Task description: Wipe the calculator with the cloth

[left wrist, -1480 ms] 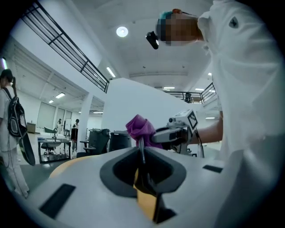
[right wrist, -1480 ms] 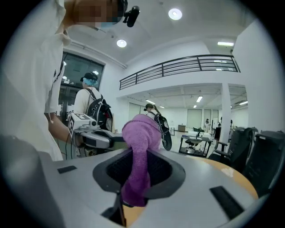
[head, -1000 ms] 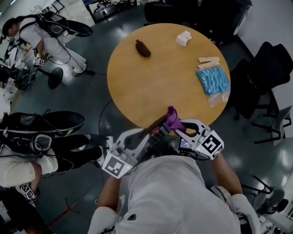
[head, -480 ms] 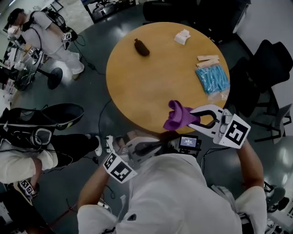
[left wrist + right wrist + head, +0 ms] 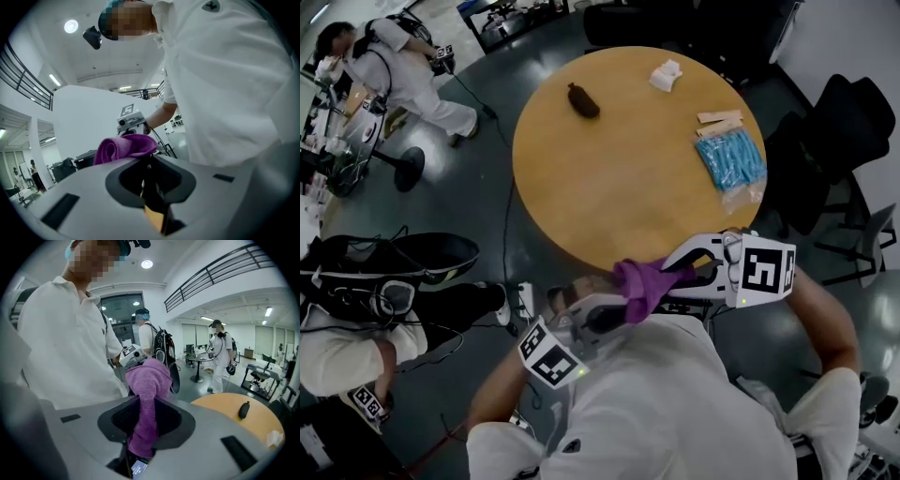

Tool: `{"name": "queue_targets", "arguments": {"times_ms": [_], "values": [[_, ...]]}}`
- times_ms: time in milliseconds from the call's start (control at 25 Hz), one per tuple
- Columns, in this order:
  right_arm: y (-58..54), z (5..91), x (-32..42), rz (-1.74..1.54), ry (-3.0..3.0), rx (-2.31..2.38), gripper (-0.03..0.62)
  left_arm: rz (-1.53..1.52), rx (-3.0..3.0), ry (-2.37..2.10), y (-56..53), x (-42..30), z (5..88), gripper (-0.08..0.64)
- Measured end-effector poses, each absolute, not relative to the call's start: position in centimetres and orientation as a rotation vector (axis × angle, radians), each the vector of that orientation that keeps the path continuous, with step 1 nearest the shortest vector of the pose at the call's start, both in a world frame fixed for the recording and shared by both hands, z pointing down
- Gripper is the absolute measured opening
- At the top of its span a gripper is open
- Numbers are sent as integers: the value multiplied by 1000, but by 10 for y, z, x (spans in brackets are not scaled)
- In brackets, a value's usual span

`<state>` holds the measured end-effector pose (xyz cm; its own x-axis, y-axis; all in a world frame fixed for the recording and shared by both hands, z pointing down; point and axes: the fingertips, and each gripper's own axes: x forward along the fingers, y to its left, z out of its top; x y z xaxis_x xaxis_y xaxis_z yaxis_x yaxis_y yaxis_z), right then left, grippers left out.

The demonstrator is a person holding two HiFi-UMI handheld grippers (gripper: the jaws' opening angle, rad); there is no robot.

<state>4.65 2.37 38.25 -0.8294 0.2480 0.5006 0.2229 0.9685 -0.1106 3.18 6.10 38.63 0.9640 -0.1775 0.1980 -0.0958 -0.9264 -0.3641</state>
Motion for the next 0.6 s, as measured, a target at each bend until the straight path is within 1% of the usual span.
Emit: {"name": "queue_targets", "arguments": {"times_ms": [240, 600], "values": [[27, 394, 51, 140, -2512, -436, 89, -302, -2724, 124, 70, 41, 371, 46], [24, 408, 60, 338, -2433, -622, 89, -213, -2699, 33, 80, 53, 341, 46]]}}
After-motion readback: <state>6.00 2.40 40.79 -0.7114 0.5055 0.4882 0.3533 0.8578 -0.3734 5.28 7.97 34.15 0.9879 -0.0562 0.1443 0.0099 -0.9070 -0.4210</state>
